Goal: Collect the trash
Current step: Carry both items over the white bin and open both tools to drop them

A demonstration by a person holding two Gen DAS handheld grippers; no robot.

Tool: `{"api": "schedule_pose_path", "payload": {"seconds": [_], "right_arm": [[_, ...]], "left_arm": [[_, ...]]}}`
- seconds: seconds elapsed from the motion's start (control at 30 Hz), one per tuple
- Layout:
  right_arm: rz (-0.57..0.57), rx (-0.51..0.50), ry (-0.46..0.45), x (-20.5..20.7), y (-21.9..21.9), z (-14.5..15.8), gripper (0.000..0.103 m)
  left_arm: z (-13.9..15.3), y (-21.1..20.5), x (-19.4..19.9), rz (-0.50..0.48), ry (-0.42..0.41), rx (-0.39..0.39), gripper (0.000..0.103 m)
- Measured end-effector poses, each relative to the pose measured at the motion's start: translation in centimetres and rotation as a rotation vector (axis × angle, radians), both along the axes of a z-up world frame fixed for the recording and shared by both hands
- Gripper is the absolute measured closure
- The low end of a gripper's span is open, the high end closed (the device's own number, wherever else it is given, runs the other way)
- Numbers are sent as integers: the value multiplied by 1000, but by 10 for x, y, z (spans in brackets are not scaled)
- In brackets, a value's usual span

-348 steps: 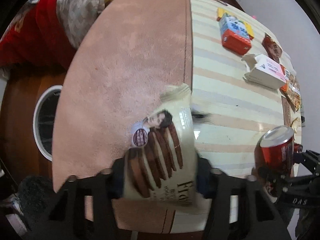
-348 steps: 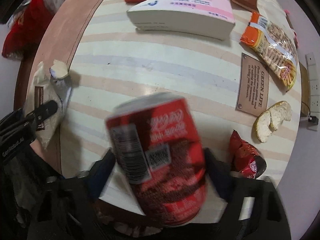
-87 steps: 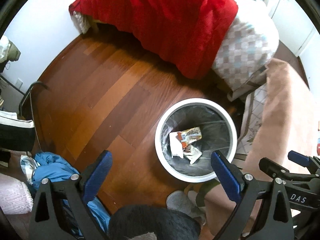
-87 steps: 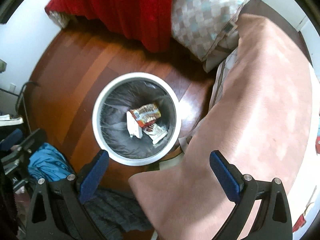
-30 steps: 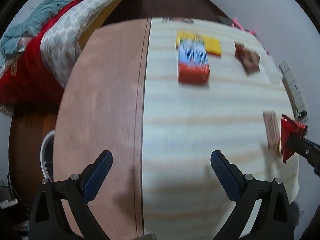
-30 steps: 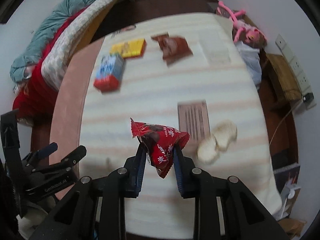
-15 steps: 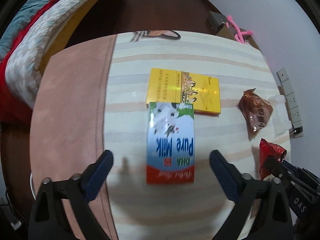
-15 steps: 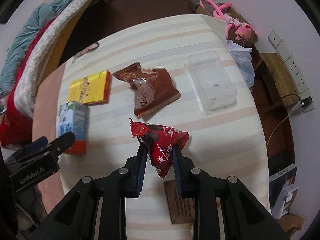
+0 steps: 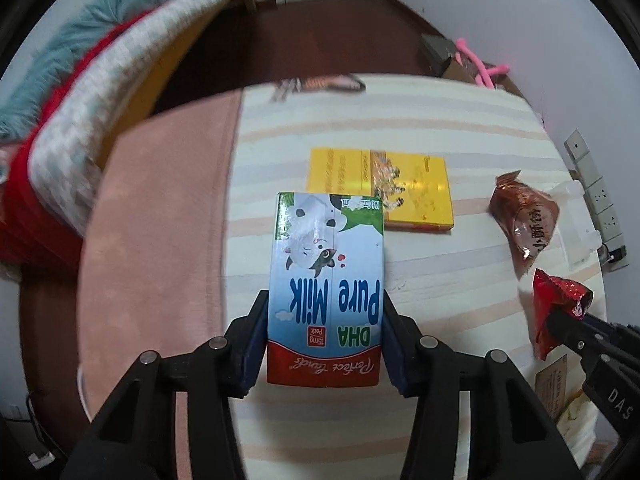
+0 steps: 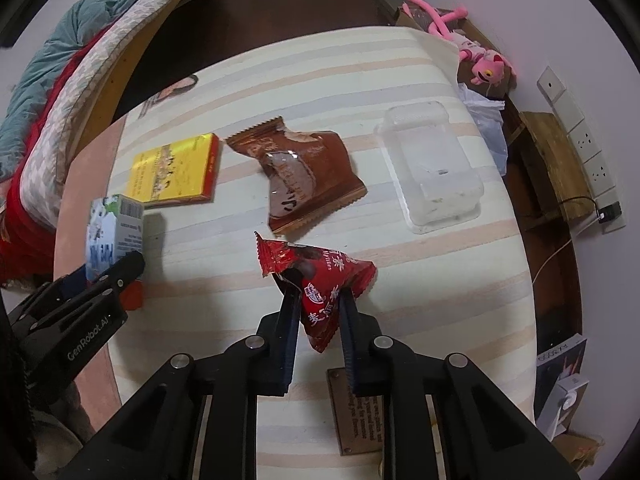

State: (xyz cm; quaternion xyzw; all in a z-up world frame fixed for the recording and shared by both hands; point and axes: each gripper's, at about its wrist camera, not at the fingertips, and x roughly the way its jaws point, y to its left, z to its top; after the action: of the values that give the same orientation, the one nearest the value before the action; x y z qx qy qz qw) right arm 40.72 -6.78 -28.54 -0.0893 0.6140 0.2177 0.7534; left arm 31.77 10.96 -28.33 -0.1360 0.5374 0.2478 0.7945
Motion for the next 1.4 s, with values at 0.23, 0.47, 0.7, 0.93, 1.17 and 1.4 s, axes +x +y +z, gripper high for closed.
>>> {"api": "schedule_pose_path", "payload": {"seconds": [0.23, 0.47, 0.7, 0.93, 1.17, 1.4], "right_arm": [[53, 65, -44, -38, 4, 35, 83], [136, 170, -93, -102, 18, 89, 83], [270, 284, -109, -186, 63, 139, 83], [419, 367, -57, -278, 128, 153, 84], [535, 336, 43, -356, 209, 116, 84], [602, 193, 141, -390, 291, 37, 84]], "left_arm": [[49, -8, -46, 25, -122, 89, 57], [107, 6, -129, 114, -243, 96, 57], [149, 23, -229, 220, -309, 129, 57], [164, 55, -326, 341, -312, 164, 57], [137, 116, -412, 473, -260, 108, 57], [46, 198, -461, 579, -179, -161, 57]]}}
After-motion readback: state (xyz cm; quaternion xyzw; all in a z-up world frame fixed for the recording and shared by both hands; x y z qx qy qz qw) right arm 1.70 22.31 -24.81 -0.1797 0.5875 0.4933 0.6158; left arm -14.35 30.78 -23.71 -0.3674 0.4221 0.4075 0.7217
